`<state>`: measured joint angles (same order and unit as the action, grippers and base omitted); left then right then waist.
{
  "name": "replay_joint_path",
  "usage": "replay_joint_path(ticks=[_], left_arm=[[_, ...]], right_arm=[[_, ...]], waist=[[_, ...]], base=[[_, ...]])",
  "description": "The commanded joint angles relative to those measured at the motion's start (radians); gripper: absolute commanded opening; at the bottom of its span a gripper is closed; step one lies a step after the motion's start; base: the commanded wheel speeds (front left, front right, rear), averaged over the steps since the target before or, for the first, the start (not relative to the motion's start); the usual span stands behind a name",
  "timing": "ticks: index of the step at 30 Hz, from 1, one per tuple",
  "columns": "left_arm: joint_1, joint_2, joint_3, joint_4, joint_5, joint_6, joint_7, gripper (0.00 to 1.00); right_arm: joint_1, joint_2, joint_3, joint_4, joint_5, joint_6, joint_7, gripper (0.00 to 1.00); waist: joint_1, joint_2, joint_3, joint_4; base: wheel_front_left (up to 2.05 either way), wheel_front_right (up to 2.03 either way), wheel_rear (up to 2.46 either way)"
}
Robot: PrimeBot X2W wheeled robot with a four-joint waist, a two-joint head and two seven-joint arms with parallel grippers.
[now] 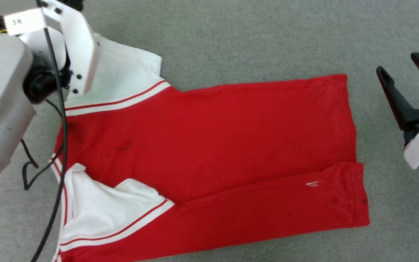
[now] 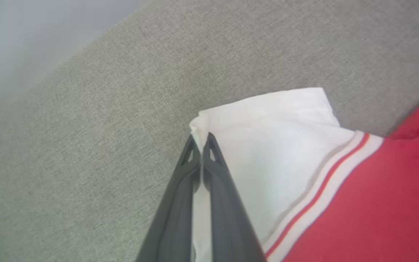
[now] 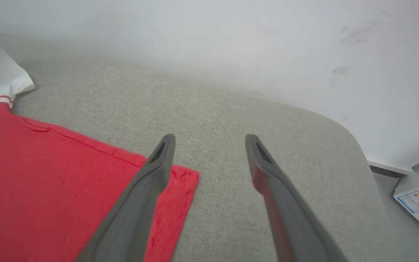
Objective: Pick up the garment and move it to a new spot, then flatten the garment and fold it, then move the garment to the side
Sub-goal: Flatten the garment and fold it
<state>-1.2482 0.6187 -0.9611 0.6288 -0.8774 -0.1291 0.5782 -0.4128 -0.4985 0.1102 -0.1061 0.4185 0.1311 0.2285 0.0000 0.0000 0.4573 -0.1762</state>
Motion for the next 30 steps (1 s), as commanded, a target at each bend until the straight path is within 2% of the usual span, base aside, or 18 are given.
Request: replay_joint_path(ticks=[1,5,8,9,13,15,22,25,30], left_arm=[[0.024,-0.006,-0.006,-0.016,-0.013,0.001,-0.017,0.0],[0.029,-0.007,-0.036,-0.065,-0.009,0.0,-0.047,0.0],[0.028,-0.009,-0.049,-0.094,-0.011,0.0,-0.064,0.0],[0.028,-0.009,-0.049,-0.094,-0.011,0.0,-0.064,0.0],[0.015,-0.011,-0.056,-0.12,-0.008,0.0,-0.08,0.0],[0.009,-0.014,-0.059,-0.13,-0.004,0.0,-0.087,0.0],[-0.012,-0.023,-0.065,-0.153,0.002,0.0,-0.102,0.0],[-0.019,-0.026,-0.067,-0.154,0.006,0.0,-0.108,0.0],[-0.019,-0.025,-0.073,-0.147,0.001,0.0,-0.115,0.0]], right_arm=[[-0.044,-0.041,0.023,0.022,0.037,-0.001,0.075,1.0],[-0.137,-0.135,0.119,0.094,0.137,-0.001,0.304,1.0],[-0.216,-0.178,0.191,0.149,0.196,-0.001,0.451,1.0],[-0.216,-0.178,0.191,0.149,0.196,-0.001,0.451,1.0],[-0.301,-0.2,0.283,0.235,0.231,-0.001,0.595,1.0],[-0.34,-0.189,0.315,0.286,0.244,-0.001,0.638,1.0],[-0.423,-0.137,0.418,0.459,0.219,-0.001,0.658,1.0],[-0.421,-0.111,0.487,0.535,0.2,-0.001,0.647,1.0],[-0.392,-0.069,0.572,0.628,0.235,0.001,0.612,1.0]], waist=[[0.0,0.0,-0.029,0.034],[0.0,0.0,-0.043,0.067],[0.0,0.0,-0.045,0.088],[0.0,0.0,-0.045,0.088],[0.0,0.0,-0.037,0.112],[0.0,0.0,-0.03,0.123],[0.0,0.0,0.001,0.15],[0.0,0.0,0.01,0.153],[0.0,0.0,0.012,0.153]], base=[[0.0,0.0,0.0],[0.0,0.0,0.0],[0.0,0.0,0.0],[0.0,0.0,0.0],[0.0,0.0,0.0],[0.0,0.0,0.0],[0.0,0.0,0.0],[0.0,0.0,0.0],[0.0,0.0,0.0]])
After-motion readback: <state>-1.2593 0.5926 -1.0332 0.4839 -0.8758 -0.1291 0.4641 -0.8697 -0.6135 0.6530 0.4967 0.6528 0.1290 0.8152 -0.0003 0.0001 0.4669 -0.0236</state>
